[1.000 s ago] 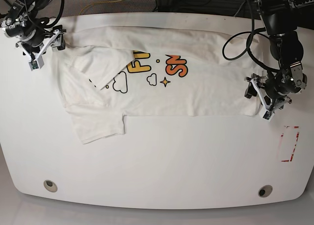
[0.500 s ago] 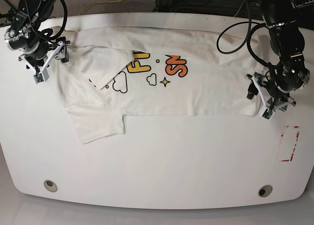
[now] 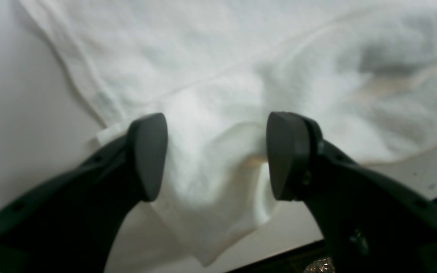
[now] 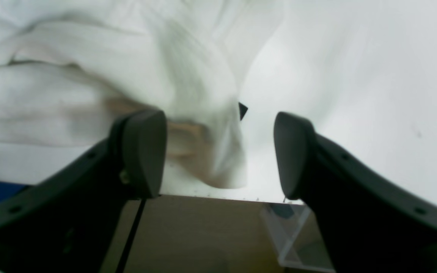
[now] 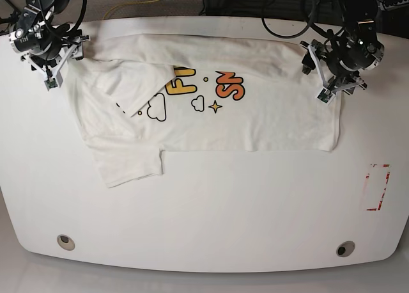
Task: Fold the T-shirt properly
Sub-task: 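Lower the left gripper and grasp the shirt's shoulder edge, then pull the shirt edge with both grippers to smooth the shirt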
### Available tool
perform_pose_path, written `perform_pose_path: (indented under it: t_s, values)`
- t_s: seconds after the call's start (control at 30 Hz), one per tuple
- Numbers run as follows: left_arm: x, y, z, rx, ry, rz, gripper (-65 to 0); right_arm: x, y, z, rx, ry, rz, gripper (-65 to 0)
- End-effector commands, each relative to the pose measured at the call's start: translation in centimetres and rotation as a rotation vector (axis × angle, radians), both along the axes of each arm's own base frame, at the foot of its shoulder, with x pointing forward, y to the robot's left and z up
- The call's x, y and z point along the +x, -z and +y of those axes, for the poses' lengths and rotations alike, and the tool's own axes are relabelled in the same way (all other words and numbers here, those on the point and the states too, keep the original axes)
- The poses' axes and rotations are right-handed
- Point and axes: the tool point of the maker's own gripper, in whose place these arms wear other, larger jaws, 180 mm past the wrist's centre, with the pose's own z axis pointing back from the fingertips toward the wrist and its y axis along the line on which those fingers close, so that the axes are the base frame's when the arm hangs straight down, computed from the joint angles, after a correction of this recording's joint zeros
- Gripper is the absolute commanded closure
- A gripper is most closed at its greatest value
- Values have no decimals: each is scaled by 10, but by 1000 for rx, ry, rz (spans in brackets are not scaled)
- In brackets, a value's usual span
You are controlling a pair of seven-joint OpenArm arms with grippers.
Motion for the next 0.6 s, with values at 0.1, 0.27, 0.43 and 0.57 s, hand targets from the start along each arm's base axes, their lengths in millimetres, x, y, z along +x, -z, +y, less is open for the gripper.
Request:
perform_pose_path:
  t_s: [0.1, 0.27, 0.43, 0.57]
  values:
    - [-6, 6, 16, -2, 15, -6, -385, -2, -3, -2, -12, -10, -6, -415]
    - [-14, 30, 32, -16, -12, 55, -385, -11, 10, -11, -2, 7, 46, -415]
    - [-9, 36, 47, -1, -26, 76, -385, -18, 35, -18, 25, -33, 134, -415]
    - [-10, 37, 55, 13, -28, 88, -385, -17, 32, -28, 2, -56, 143, -415]
